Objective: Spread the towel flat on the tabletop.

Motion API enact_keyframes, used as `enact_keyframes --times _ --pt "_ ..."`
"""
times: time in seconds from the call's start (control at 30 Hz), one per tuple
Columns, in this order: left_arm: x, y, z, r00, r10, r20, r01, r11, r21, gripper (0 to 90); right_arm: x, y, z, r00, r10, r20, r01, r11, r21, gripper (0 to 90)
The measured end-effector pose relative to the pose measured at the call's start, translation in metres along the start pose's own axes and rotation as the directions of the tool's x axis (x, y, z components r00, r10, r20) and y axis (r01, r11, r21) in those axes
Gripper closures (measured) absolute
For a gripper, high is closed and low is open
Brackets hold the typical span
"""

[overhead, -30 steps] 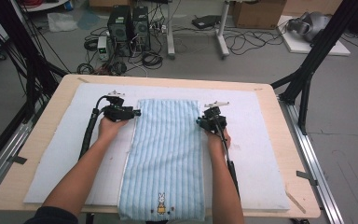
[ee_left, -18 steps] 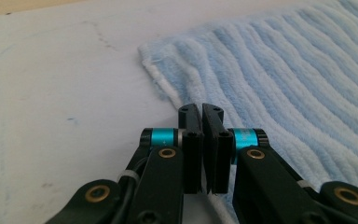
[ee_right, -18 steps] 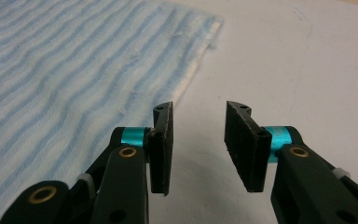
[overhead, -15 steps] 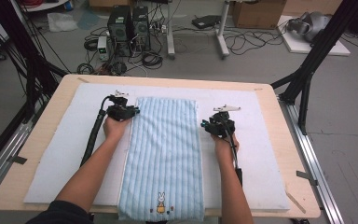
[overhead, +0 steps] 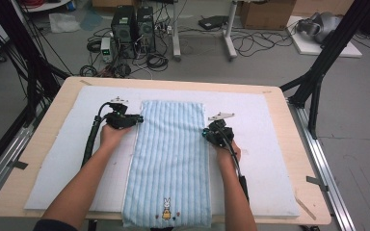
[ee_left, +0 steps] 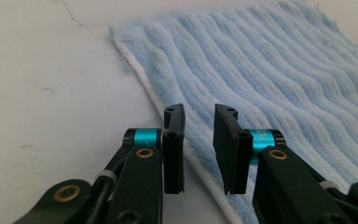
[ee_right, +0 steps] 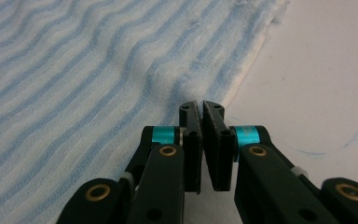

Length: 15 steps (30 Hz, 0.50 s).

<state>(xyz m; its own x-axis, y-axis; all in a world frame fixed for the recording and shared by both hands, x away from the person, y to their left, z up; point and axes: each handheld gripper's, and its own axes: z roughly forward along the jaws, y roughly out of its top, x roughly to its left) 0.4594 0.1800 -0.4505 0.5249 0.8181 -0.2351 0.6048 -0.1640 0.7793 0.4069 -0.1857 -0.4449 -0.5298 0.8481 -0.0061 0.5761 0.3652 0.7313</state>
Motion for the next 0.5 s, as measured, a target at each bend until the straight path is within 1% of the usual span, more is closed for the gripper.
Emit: enact_keyframes --times 0.03,0.07,0.1,0.13,0.17,0.2,0.23,0.27,0.3,0.33,0.37,0.4,0.43,0.47,0.5 --pt "-0.003 -0.001 0.003 0.9999 -0.003 -0.012 0.003 1.0000 -0.008 65.2 0.000 0.000 0.000 0.9999 0.012 -0.002 -0.012 1.000 -0.003 85.9" --pt "-0.006 0.000 0.004 0.9994 0.010 -0.032 -0.010 0.9999 -0.011 64.3 0.000 0.000 0.000 0.9998 0.022 -0.002 -0.022 1.000 -0.005 84.3" --pt "-0.012 0.001 0.007 0.9948 0.055 -0.086 -0.055 0.9984 -0.006 65.5 -0.001 0.000 0.000 0.9998 0.021 -0.001 -0.021 1.000 -0.009 79.5" --pt "-0.014 0.001 0.008 0.9902 0.079 -0.115 -0.080 0.9968 0.000 76.0 -0.002 -0.001 -0.001 0.9993 0.036 -0.013 -0.036 0.999 -0.007 71.2" --pt "-0.016 0.001 0.008 0.9796 0.126 -0.156 -0.127 0.9919 0.008 84.2 -0.003 -0.001 -0.001 0.9992 0.038 -0.009 -0.038 0.999 -0.006 68.4" --pt "-0.014 0.002 0.009 0.9815 0.101 -0.163 -0.102 0.9948 0.001 87.3 -0.004 -0.001 -0.003 0.9987 0.050 -0.006 -0.050 0.999 -0.012 66.3" --pt "-0.013 0.002 0.010 0.9818 0.076 -0.174 -0.078 0.9969 -0.007 87.8 -0.007 -0.001 -0.005 0.9977 0.067 -0.004 -0.067 0.997 -0.023 62.4" --pt "-0.012 0.003 0.010 0.9811 0.055 -0.186 -0.059 0.9981 -0.016 87.9 -0.008 -0.001 -0.007 0.9968 0.080 0.002 -0.080 0.996 -0.032 61.0" --pt "-0.010 0.003 0.009 0.9809 0.046 -0.189 -0.050 0.9986 -0.017 87.8 -0.010 -0.001 -0.010 0.9967 0.081 0.005 -0.081 0.996 -0.037 60.9" --pt "-0.008 0.003 0.009 0.9810 0.025 -0.193 -0.030 0.9992 -0.025 87.8 -0.011 -0.001 -0.011 0.9972 0.074 0.006 -0.074 0.996 -0.043 60.2" --pt "-0.007 0.003 0.009 0.9825 0.018 -0.186 -0.023 0.9994 -0.026 87.4 -0.011 -0.001 -0.014 0.9971 0.075 0.015 -0.074 0.996 -0.045 59.2" --pt "-0.006 0.003 0.008 0.9844 0.011 -0.176 -0.017 0.9994 -0.031 85.4 -0.011 -0.001 -0.015 0.9973 0.070 0.020 -0.069 0.997 -0.044 58.1" --pt "-0.004 0.003 0.007 0.9860 -0.009 -0.167 0.002 0.9991 -0.041 75.5 -0.012 -0.001 -0.017 0.9973 0.069 0.023 -0.068 0.996 -0.051 56.7" --pt "-0.002 0.003 0.006 0.9897 -0.024 -0.141 0.017 0.9985 -0.052 57.7 -0.013 -0.001 -0.019 0.9971 0.072 0.027 -0.070 0.996 -0.056 54.1" --pt "0.000 0.002 0.003 0.9938 -0.022 -0.109 0.016 0.9983 -0.056 52.2 -0.014 -0.001 -0.021 0.9969 0.070 0.036 -0.068 0.996 -0.061 51.6"
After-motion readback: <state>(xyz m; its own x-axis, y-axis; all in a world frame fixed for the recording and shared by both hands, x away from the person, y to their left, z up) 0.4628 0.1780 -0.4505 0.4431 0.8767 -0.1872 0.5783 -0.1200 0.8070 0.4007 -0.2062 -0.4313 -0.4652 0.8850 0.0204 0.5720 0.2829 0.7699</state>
